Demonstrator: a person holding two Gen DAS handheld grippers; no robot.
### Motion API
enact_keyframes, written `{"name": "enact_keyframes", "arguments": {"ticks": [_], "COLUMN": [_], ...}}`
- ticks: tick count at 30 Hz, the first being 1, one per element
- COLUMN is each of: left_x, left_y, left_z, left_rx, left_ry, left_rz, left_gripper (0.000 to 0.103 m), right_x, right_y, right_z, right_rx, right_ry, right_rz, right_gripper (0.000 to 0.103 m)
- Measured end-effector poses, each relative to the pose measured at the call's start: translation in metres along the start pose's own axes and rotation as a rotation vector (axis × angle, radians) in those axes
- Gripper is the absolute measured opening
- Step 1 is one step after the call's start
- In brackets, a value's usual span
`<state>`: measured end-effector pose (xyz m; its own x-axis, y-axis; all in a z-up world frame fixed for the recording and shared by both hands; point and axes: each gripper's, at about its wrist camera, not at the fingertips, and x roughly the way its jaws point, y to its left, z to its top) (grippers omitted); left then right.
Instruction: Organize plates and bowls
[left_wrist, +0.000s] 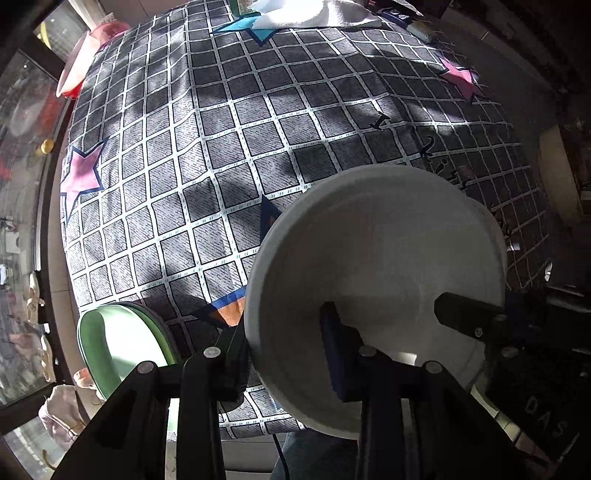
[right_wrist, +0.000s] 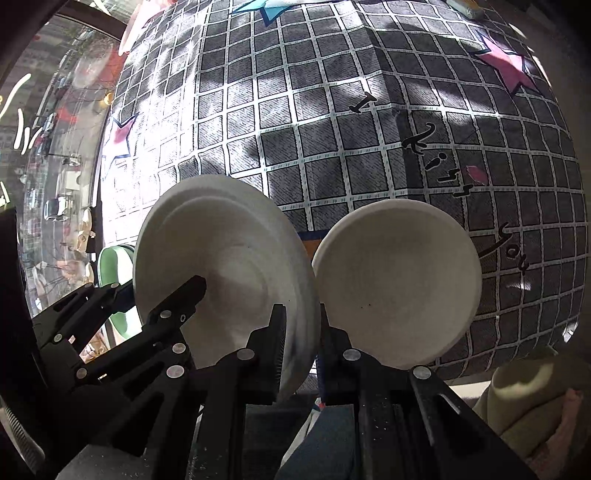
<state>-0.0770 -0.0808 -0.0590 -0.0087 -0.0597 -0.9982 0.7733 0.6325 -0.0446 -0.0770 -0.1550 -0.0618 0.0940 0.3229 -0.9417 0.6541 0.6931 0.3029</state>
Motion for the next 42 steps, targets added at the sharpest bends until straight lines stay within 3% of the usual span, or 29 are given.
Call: {"name": "enact_keyframes", "arguments": {"ticks": [9, 18, 23, 24, 26, 27, 33, 34, 35, 36, 38, 42], "left_x": [0.015, 0.041, 0.034, 0.029, 0.023, 0.019, 0.006, 0.005, 0.004, 0.004, 0.005, 0.005], "left_y": [-0.066, -0.093, -0.088, -0.087, -0.083, -0.080, -0.068, -0.066, -0.064, -0.062, -0.056, -0.043], "left_z": [0.022, 0.045, 0.046, 0.044, 0.043, 0.043, 0.036, 0.034, 0.031, 0.029, 0.024, 0.023], "left_rx": [0.194, 0.218, 0.211, 0.209, 0.210, 0.209, 0.204, 0.202, 0.198, 0.192, 0.174, 0.125], "left_ry": [0.015, 0.060, 0.039, 0.033, 0.024, 0.022, 0.025, 0.027, 0.030, 0.035, 0.054, 0.066], "left_rz": [-0.011, -0.007, 0.010, 0.005, 0.010, 0.005, 0.009, 0.010, 0.012, 0.013, 0.013, 0.026], "left_gripper": [0.037, 0.042, 0.072, 0.074, 0.078, 0.078, 0.079, 0.079, 0.079, 0.079, 0.079, 0.079], "right_x": [-0.012, 0.002, -0.002, -0.003, -0.005, -0.007, -0.007, -0.008, -0.009, -0.010, -0.011, -0.010], "right_y": [-0.062, -0.091, -0.094, -0.096, -0.100, -0.101, -0.106, -0.105, -0.103, -0.099, -0.093, -0.087], "right_z": [-0.021, -0.019, -0.019, -0.019, -0.021, -0.021, -0.025, -0.026, -0.027, -0.029, -0.034, -0.046], "right_rx": [0.179, 0.222, 0.232, 0.236, 0.247, 0.248, 0.279, 0.276, 0.264, 0.248, 0.226, 0.241], "right_ry": [-0.019, -0.020, -0.038, -0.039, -0.055, -0.066, -0.079, -0.089, -0.102, -0.116, -0.128, -0.142], "right_rz": [-0.024, -0.027, -0.020, -0.016, -0.014, -0.008, -0.016, -0.029, -0.054, -0.084, -0.142, -0.159], "right_gripper": [0.017, 0.017, 0.019, 0.026, 0.075, 0.080, 0.080, 0.083, 0.098, 0.103, 0.103, 0.103]}}
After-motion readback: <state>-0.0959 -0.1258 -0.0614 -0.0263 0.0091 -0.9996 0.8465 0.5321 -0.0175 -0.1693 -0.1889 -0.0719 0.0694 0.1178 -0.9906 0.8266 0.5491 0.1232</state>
